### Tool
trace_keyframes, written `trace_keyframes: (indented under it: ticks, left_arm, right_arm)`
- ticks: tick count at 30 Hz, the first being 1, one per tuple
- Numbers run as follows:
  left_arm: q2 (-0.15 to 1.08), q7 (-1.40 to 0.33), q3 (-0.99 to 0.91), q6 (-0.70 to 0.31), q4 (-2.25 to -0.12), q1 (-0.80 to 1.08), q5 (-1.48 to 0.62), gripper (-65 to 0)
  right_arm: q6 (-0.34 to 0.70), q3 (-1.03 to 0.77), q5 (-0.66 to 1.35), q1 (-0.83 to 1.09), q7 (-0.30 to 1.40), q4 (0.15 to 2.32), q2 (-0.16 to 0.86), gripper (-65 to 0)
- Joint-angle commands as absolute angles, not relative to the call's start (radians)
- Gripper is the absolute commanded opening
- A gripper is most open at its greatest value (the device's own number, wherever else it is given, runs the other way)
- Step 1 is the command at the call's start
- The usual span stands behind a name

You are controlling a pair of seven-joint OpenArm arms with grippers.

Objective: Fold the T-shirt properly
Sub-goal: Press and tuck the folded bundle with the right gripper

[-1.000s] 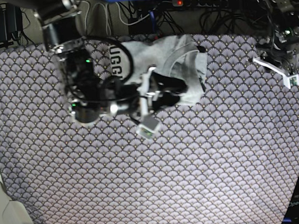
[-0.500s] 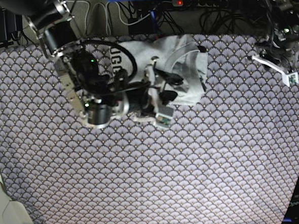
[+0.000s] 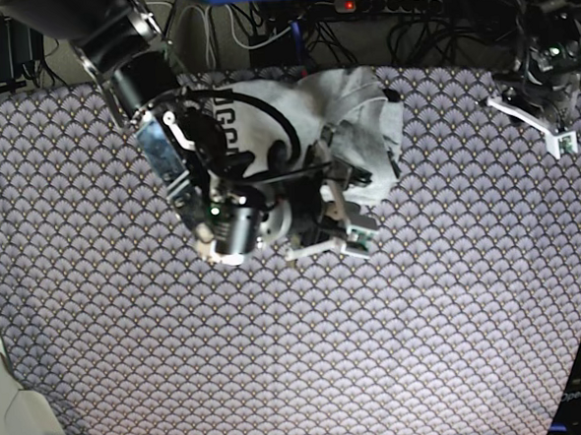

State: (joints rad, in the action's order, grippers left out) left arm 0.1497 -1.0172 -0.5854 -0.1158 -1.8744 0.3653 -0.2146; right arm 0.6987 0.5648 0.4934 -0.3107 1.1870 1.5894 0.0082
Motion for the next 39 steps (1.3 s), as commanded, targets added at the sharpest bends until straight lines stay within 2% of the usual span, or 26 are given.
trace_keyframes:
  ticks: [1, 7, 19, 22, 27, 39]
  left_arm:
    - [0.16, -1.001, -0.59, -0.113, -1.894, 0.366, -0.214, -50.6]
    - [0.162, -1.003, -0.59, -0.113, -1.894, 0.363, -0.214, -50.6]
    - [0.162, -1.0, -0.59, -0.113, -1.894, 0.358, -0.214, -50.6]
    - [0.162, -1.0, -0.59, -0.113, -1.894, 0.358, -0.214, -50.6]
    - [0.163, -0.998, -0.59, -0.113, -1.894, 0.36, -0.214, -50.6]
    - [0.166, -0.998, -0.59, -0.113, -1.894, 0.36, -0.214, -50.6]
  right_arm:
    - [0.698, 0.579, 0.499, -0.331, 1.152, 1.57, -0.001, -36.7]
    - [0.698, 0.607, 0.496, -0.332, 1.061, 1.417, -0.001, -36.7]
    - [0.698, 0.607, 0.483, -0.366, 1.032, 1.351, -0.018, -37.9]
    - [0.698, 0.607, 0.483, -0.381, 1.006, 1.302, -0.022, -44.4]
    - [0.698, 0.607, 0.483, -0.4, 0.977, 1.234, -0.048, -65.0]
    - [0.698, 0.628, 0.484, -0.476, 0.981, 1.23, -0.07, -65.0]
